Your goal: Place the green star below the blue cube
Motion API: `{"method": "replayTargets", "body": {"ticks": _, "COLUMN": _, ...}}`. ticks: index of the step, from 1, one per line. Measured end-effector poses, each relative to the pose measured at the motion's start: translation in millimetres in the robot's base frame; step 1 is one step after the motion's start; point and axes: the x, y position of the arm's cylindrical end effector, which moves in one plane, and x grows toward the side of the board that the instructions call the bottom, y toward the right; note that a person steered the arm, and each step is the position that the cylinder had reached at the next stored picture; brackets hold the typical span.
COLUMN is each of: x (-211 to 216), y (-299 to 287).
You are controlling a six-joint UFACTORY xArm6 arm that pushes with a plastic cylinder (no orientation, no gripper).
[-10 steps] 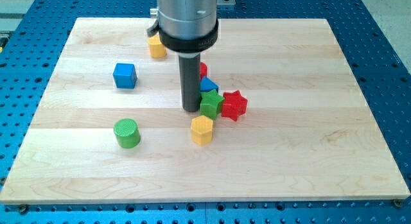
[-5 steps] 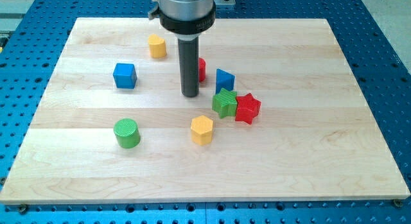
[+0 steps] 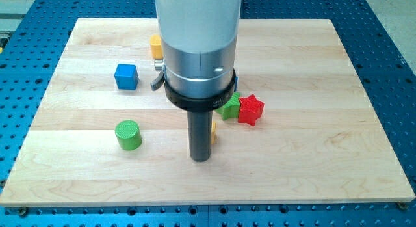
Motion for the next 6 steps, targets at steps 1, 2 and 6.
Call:
{"method": "replayTargets", "body": {"ticks": 1, "x": -10, "y": -9}}
{"method": "replayTargets", "body": {"ticks": 2, "x": 8, "y": 6}}
{"method": "replayTargets", "body": {"ticks": 6, "x": -64, "y": 75}}
